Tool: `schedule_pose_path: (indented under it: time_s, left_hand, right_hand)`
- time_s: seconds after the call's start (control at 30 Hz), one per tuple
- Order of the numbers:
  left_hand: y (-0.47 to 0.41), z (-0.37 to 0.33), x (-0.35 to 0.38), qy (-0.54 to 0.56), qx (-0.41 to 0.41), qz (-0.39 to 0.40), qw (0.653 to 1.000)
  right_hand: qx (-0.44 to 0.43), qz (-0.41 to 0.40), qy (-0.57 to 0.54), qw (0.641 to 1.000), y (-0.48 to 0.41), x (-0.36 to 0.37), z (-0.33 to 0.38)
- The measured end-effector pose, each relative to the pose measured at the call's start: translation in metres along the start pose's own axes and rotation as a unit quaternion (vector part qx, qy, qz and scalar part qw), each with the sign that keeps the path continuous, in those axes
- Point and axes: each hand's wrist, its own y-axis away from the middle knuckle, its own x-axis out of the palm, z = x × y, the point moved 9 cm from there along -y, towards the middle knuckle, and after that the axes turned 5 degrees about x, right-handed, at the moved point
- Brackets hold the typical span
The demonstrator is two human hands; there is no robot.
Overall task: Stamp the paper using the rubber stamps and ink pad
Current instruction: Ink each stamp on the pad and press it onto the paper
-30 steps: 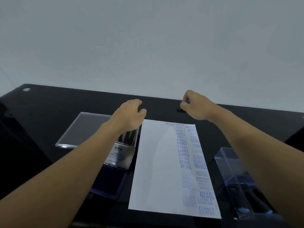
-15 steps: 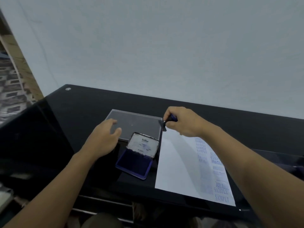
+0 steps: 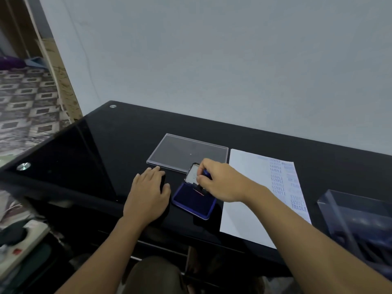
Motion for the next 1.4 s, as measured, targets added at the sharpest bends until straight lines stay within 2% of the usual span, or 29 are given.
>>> schedule_pose_path:
  time_s: [0.77,1.4]
  left_hand:
    - [0.005,-0.001,-0.001,-0.012,0.005,-0.013,1.0]
    - [0.005,-0.002,0.002,-0.024,0.004,-0.012,1.0]
  right_hand:
    - [-0.07,-0.043,0.15,0.985,-0.003,0.047,0.026]
    - [-0.066,-0.122,0.162,0.977,-0.005,0.05,0.024]
